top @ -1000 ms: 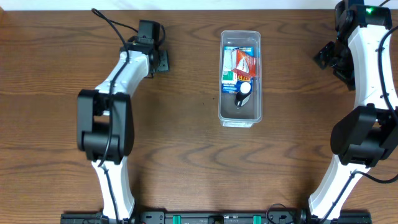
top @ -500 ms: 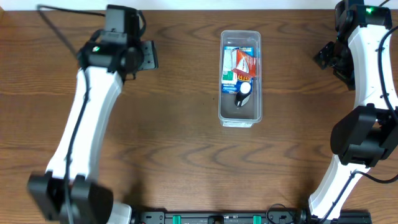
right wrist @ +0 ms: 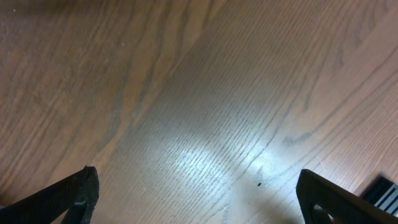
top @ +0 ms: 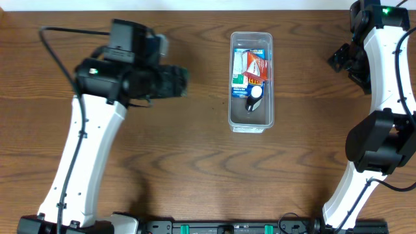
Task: Pack container
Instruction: 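Lift the Zam-Buk tin and carry it right over the container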
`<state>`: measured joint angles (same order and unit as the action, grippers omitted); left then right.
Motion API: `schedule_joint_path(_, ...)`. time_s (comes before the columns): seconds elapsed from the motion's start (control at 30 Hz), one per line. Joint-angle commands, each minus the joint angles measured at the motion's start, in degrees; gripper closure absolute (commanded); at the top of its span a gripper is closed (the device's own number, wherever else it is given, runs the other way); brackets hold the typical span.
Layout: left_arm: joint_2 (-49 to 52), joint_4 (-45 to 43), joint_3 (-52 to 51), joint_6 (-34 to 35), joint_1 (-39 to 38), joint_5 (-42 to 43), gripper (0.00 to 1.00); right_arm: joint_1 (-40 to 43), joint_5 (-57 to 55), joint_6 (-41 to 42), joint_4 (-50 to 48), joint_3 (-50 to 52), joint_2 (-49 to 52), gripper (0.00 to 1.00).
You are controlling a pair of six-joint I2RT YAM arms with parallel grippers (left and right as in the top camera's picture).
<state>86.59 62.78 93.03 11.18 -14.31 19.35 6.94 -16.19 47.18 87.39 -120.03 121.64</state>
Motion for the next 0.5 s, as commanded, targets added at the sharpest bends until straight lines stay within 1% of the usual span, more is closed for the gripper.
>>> schedule_joint_path(0.0, 0.0, -0.04, 0.15, 0.55, -5.31, 2.08, 0.38, 0.17, -0.94, 0.98, 0.11, 0.04, -1.36, 0.01)
schedule_joint_path(0.13, 0.74, -0.92, -0.09, 1.05, -11.85, 1.14, 0.38, 0.17, -0.94, 1.01, 0.11, 0.04, -1.36, 0.01)
schedule_joint_path(0.23, 2.01, -2.54, -0.52, 4.37, -15.61, -4.31, 0.38, 0.17, -0.94, 0.98, 0.11, 0.04, -1.36, 0.01)
schedule_joint_path(0.3, 3.23, -3.74, -0.96, 5.49, -17.59, -6.4, 0.38, 0.17, -0.94, 0.98, 0.11, 0.04, -1.36, 0.01)
schedule_joint_path(0.47, 8.74, -7.32, -1.11, 9.51, -21.22, -7.02, 0.38, 0.17, -0.94, 0.98, 0.11, 0.04, -1.36, 0.01)
